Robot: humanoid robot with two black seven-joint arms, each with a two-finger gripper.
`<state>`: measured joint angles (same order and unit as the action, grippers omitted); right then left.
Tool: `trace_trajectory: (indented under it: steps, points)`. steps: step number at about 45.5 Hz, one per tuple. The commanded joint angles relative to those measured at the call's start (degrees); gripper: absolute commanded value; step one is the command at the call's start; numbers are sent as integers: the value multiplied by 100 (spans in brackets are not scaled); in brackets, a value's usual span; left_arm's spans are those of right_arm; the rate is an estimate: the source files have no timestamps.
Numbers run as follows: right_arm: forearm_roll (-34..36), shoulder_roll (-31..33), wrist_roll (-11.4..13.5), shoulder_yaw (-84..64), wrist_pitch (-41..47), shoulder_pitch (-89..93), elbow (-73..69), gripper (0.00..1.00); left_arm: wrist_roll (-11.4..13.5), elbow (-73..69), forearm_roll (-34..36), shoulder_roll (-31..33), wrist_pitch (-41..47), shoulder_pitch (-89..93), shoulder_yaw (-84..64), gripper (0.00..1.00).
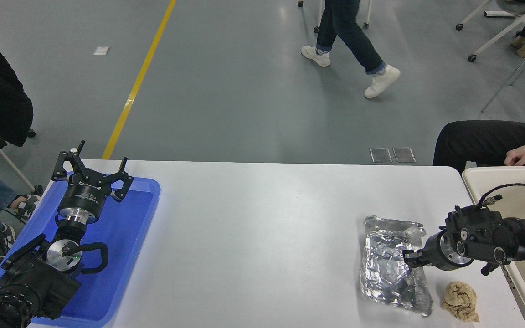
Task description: Pick up foil plate and place in dustbin
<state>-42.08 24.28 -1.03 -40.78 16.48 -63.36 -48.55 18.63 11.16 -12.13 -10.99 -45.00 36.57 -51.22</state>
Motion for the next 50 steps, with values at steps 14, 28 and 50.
trace_trajectory:
  steps: [14,28,50]
  points:
    - [94,507,6,-720,180,-1371,-989,0,-9,0,0,9,0,8,-2,100]
    - [112,1201,-2,-1924,558,-3743,-2500,0,-9,0,0,9,0,8,7,100]
    - [481,841,-2,-3463,1586,-7357,-3820,0,-9,0,0,9,0,8,7,100]
